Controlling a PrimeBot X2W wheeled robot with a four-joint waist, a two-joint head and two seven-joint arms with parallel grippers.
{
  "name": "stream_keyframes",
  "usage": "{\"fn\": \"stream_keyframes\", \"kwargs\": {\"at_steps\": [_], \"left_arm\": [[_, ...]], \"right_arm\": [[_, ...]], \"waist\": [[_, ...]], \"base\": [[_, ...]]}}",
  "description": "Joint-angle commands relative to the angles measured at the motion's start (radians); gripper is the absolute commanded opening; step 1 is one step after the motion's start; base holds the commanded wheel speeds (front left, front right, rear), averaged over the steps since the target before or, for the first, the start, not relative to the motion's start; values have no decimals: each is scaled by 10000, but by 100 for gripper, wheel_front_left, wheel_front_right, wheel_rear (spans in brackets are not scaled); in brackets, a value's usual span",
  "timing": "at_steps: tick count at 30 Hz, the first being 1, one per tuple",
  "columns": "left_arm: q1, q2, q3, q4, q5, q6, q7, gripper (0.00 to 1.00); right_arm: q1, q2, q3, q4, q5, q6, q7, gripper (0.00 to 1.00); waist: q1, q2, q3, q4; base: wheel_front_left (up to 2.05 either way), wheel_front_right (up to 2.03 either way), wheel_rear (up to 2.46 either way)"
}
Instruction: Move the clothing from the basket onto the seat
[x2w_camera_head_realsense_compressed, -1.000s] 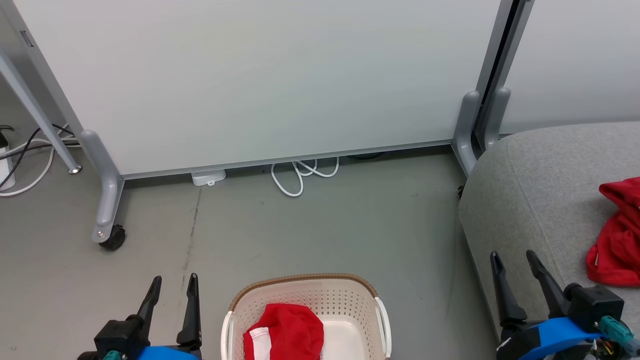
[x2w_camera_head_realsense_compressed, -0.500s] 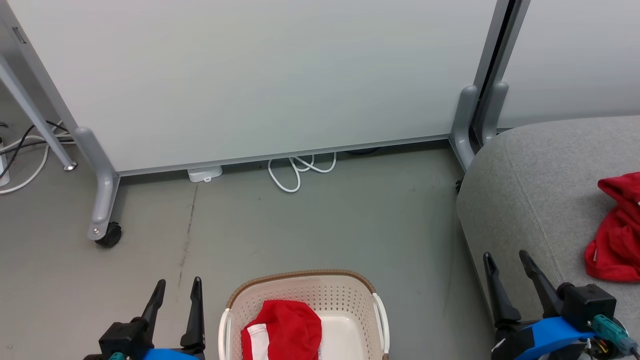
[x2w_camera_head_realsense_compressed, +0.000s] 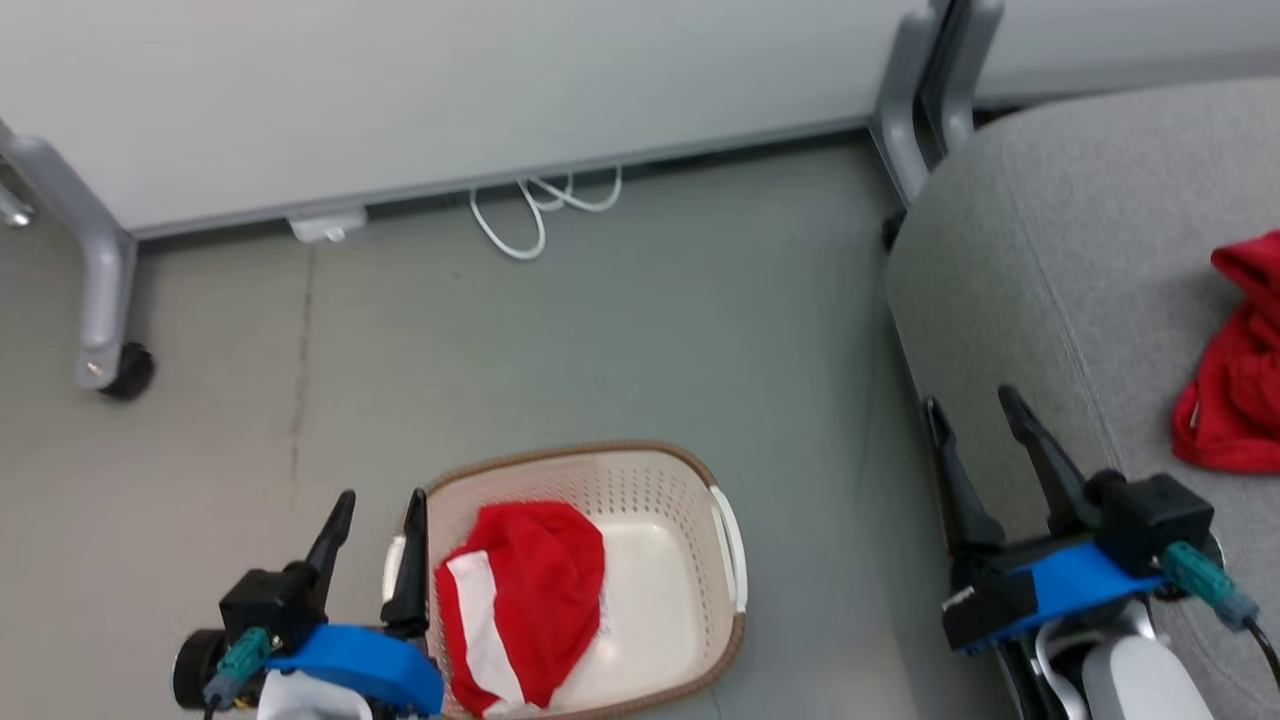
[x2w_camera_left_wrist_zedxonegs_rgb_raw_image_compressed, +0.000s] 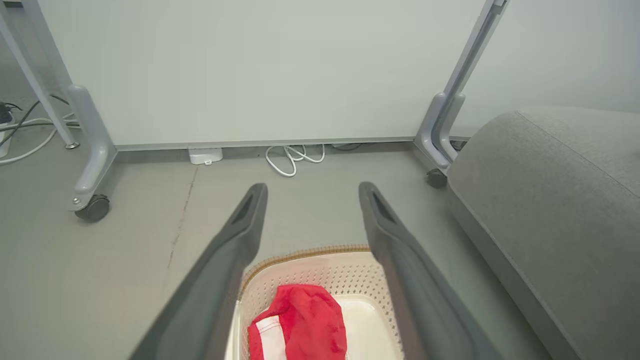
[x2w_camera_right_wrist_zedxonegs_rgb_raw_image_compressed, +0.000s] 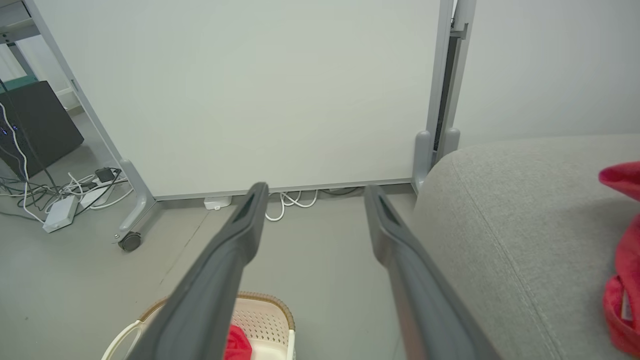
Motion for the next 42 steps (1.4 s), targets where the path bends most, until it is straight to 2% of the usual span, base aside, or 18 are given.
{"fn": "stream_keyframes", "kwargs": {"at_steps": [1,10,18,24,33,42], "left_arm": [[-452,104,-46,130,-69,-12,-30,100],[-2224,484,-770,1405,-316,-12,-29,100],[-3488,733,-724,3088,-704,-12,-30,100],[-4202,762,-535,4344,-800,61,-30,100],[-5190,711,-163,6274,-1166,738,332,100],[-5743,792,-103,7241,-1391,817,496,100]], "right_arm": [[-419,3,189,-119,65,3,-100,100],[-1628,3,882,-425,252,1,-537,100],[-2135,5,1331,-723,407,3,-829,100],[-2238,6,1583,-682,586,3,-993,100],[-2412,3,2058,-538,789,1,-1237,100],[-2547,5,2366,-562,933,1,-1387,100]], "waist": [[-1,0,1182,-655],[-1,0,3622,-1640],[-1,0,5157,-2286],[-1,0,5723,-2438],[-1,0,6255,-2648],[-1,0,6706,-2898]], "base": [[0,0,0],[0,0,0],[0,0,0],[0,0,0],[0,0,0],[0,0,0]]}}
